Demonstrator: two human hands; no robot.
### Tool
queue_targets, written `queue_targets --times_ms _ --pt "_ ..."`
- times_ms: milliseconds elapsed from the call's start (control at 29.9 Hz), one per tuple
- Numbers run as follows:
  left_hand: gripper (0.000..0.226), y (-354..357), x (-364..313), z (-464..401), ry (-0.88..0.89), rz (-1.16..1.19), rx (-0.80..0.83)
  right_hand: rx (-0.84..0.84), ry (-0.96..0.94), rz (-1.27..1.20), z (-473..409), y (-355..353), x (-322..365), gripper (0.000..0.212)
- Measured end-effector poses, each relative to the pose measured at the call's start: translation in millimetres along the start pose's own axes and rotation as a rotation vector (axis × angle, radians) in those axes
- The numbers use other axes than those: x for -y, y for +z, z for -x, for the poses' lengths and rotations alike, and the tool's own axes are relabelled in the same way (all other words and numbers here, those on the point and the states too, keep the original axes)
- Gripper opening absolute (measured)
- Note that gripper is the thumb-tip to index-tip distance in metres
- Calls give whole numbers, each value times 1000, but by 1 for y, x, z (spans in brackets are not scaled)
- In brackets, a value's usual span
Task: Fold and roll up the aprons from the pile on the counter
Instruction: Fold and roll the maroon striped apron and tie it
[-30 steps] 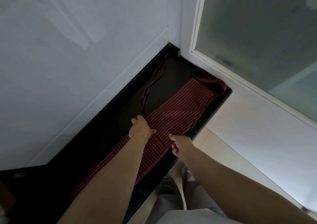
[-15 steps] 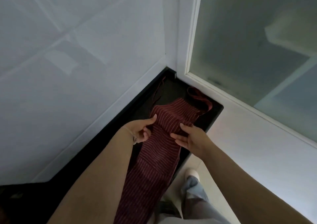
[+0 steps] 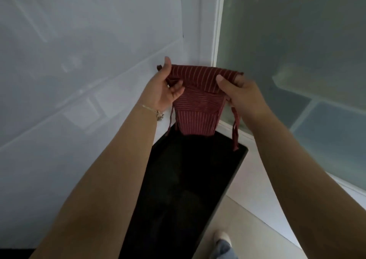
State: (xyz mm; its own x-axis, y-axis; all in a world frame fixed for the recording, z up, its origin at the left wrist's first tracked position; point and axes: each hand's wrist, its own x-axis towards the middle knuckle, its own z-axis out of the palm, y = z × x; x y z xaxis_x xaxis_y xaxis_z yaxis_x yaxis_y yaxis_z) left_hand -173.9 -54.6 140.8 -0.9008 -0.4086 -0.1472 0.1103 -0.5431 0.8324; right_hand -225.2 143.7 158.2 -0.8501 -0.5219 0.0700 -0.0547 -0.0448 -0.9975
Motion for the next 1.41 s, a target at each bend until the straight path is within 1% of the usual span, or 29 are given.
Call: queue_targets --times_ms 33,100,167,201,268,301,368,402,469,502,536,603,636,703,770,837,937,1004,1071,1105,1138,1172,1205,1239,1272,1306,1339,1373,1406 --pt "28 0 -2 4 25 -1 10 -4 -12 24 6 3 2 18" --pt "18 -13 4 12 43 3 -1 -19 25 94 18 15 -11 10" --pt "10 -39 27 21 -8 11 -75 -24 104 181 28 22 -47 10" --pt "14 -58 44 29 -60 9 -122 -5 165 227 37 27 -71 8" --pt "21 -101 88 47 -190 -35 -230 80 345 352 60 37 -128 15" --pt "20 -118 109 57 -247 -78 -278 132 469 363 73 40 -155 18" --pt "13 -154 154 82 -361 -160 -367 235 759 295 107 50 -210 19" --pt "17 -173 178 98 -421 -187 -422 273 902 253 128 55 -236 20" --pt "20 -195 208 121 -509 -188 -498 265 1071 176 155 58 -270 26" --pt "14 -205 219 133 -548 -185 -525 245 1137 141 168 62 -283 30" --pt "10 -214 228 141 -566 -195 -544 228 1170 123 177 64 -291 32" --pt "22 -229 240 150 -590 -290 -579 179 1159 150 187 68 -300 35" --pt "28 -232 242 149 -590 -358 -588 166 1112 208 187 68 -301 34" --pt "31 -238 245 154 -584 -490 -622 210 1024 349 190 70 -307 35" --pt "28 -239 240 157 -525 -551 -701 298 1009 414 193 72 -307 35" --pt "30 -247 237 161 -452 -548 -827 358 1060 431 199 75 -309 36" --pt "38 -264 230 168 -372 -369 -1017 391 1138 433 206 81 -306 38" --pt "41 -272 219 169 -330 -362 -1145 398 1163 421 207 83 -306 35" --pt "51 -275 206 172 -335 -503 -1286 405 1182 414 205 84 -306 30" --pt "59 -274 203 176 -351 -653 -1350 411 1190 415 204 85 -307 29" --pt "65 -271 200 181 -306 -853 -1388 423 1198 427 203 87 -306 30" --pt "65 -266 201 185 -171 -1066 -1346 440 1198 440 202 89 -304 32" --pt "60 -259 204 187 14 -1262 -1199 463 1194 455 200 90 -302 33" --pt "52 -251 212 189 156 -1435 -958 477 1179 463 199 92 -301 36" --pt "44 -243 220 188 202 -1568 -690 496 1142 483 196 94 -302 39" --pt "40 -234 231 188 162 -1651 -461 528 1087 526 195 95 -305 43" --pt "42 -228 242 188 73 -1687 -325 560 1024 587 194 96 -307 48" --pt "46 -225 252 187 -44 -1682 -302 579 970 630 194 97 -309 53" --pt "50 -224 260 186 -165 -1657 -347 567 933 630 194 97 -311 57"
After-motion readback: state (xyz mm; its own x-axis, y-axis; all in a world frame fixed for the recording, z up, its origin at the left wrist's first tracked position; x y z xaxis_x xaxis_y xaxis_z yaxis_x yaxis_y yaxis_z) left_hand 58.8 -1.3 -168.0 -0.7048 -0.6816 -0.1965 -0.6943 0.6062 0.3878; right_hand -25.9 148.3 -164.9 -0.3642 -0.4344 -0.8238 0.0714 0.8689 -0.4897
